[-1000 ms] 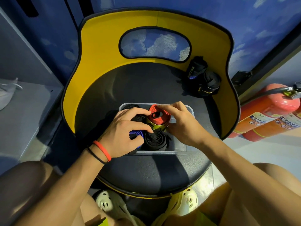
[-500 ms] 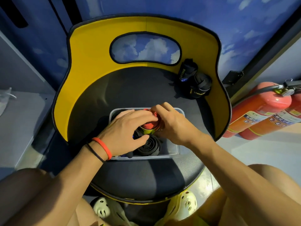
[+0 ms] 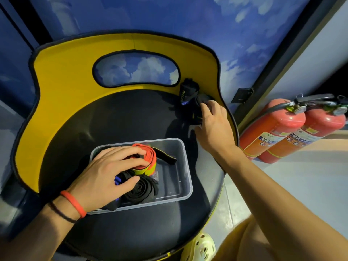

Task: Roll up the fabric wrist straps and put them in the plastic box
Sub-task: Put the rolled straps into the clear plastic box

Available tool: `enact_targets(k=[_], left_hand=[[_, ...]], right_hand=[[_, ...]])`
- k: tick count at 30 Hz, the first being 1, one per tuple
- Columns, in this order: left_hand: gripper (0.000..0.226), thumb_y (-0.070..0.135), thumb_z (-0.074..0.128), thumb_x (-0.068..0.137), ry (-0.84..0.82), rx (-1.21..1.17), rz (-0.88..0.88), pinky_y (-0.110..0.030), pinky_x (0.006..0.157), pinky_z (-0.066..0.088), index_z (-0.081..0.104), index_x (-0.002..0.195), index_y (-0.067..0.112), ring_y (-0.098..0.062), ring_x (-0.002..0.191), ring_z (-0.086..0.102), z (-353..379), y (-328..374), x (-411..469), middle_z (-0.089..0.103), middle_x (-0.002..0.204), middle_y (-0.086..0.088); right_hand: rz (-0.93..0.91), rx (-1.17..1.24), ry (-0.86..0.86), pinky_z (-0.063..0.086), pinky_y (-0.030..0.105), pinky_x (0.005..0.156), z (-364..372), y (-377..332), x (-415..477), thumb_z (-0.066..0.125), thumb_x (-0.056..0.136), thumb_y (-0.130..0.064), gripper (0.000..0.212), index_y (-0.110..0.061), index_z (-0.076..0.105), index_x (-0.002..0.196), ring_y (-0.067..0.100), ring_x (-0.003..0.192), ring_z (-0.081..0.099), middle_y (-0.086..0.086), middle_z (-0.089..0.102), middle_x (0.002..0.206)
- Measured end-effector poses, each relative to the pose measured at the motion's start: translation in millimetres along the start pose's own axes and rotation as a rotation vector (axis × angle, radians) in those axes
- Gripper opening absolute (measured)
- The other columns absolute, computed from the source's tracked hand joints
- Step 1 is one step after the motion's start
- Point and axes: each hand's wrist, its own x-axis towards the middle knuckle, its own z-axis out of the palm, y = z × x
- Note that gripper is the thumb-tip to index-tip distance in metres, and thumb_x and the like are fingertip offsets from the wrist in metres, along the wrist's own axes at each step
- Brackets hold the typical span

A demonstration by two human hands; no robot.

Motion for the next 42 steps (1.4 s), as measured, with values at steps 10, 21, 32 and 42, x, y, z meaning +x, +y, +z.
enact_targets(k=[10,21,32,42], left_hand=[[0.040,0.047,0.057,0.086,-0.014,0.002,-0.021,-0.040,0.110,0.037,0.064,0.125,0.044,-0.002,0.135,0.043,1,1,1,0.046,0.143,0.030],[0.040,0.045,0.059,0.084,-0.008,-0.007,-0.024,-0.035,0.112,0.035,0.067,0.123,0.039,0.001,0.132,0.044,0,2,3,0.049,0.140,0.028],[0.043,0.049,0.058,0.083,-0.007,-0.022,-0.071,-0.047,0.111,0.038,0.069,0.121,0.032,-0.008,0.130,0.048,1,2,0,0.054,0.141,0.016],[0.043,0.045,0.059,0.084,0.001,-0.026,-0.042,-0.040,0.112,0.038,0.069,0.123,0.031,-0.005,0.129,0.048,0,4,1,0.055,0.137,0.019]], right_hand=[[0.024,-0.072,0.066,0.050,0.049,0.099,22,13,14,0.084,0.074,-0.030,0.073,-0.011,0.042,0.131,0.044,0.135,0.036,0.028,0.029,0.153],[0.060,0.402,0.036,0.048,0.035,0.096,-23,10,-22,0.077,0.077,-0.053,0.093,-0.034,0.028,0.154,0.019,0.120,0.047,0.004,0.048,0.130],[-0.274,0.604,-0.278,0.050,0.035,0.097,-70,-48,-80,0.084,0.067,-0.043,0.078,-0.028,0.047,0.134,0.006,0.114,0.055,-0.009,0.053,0.124],[-0.417,0.267,-0.406,0.057,0.040,0.077,-69,-62,-92,0.074,0.072,-0.055,0.072,-0.042,0.043,0.136,0.010,0.103,0.054,-0.018,0.044,0.122]])
